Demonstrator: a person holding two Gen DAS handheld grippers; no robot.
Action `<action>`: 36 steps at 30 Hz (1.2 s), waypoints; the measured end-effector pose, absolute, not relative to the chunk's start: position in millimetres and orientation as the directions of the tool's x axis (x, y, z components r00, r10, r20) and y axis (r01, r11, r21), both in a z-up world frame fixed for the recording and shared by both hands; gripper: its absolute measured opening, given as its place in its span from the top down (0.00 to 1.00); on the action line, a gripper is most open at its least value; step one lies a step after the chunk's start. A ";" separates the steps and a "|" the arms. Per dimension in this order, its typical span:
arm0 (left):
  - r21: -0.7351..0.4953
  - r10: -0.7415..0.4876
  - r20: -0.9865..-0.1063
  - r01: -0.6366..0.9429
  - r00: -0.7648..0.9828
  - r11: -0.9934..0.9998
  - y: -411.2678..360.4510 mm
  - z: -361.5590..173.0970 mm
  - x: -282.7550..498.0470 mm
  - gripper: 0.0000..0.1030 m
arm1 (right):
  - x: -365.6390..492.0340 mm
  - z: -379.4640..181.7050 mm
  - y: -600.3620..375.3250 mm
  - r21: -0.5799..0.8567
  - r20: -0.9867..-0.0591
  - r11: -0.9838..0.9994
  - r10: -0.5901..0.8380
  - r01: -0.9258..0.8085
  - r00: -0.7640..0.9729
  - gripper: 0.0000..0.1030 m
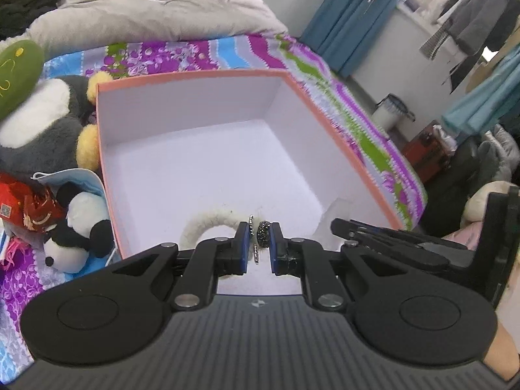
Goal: Organize soft objects
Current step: 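Carry the ring with the left gripper over the pink box, then open the left gripper to drop the ring into the box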
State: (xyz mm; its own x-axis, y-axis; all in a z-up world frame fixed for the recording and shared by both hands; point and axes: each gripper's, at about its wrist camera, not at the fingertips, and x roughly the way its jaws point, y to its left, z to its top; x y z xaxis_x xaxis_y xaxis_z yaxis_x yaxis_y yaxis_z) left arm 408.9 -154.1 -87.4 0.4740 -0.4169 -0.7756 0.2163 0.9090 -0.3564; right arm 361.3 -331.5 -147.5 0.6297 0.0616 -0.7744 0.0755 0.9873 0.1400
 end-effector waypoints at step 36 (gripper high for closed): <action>-0.181 -0.351 -0.621 0.308 0.701 0.934 -98.3 -29.1 245.1 0.62 | 210.6 -81.1 -295.1 0.216 -0.498 0.966 0.234 -0.142 0.835 0.60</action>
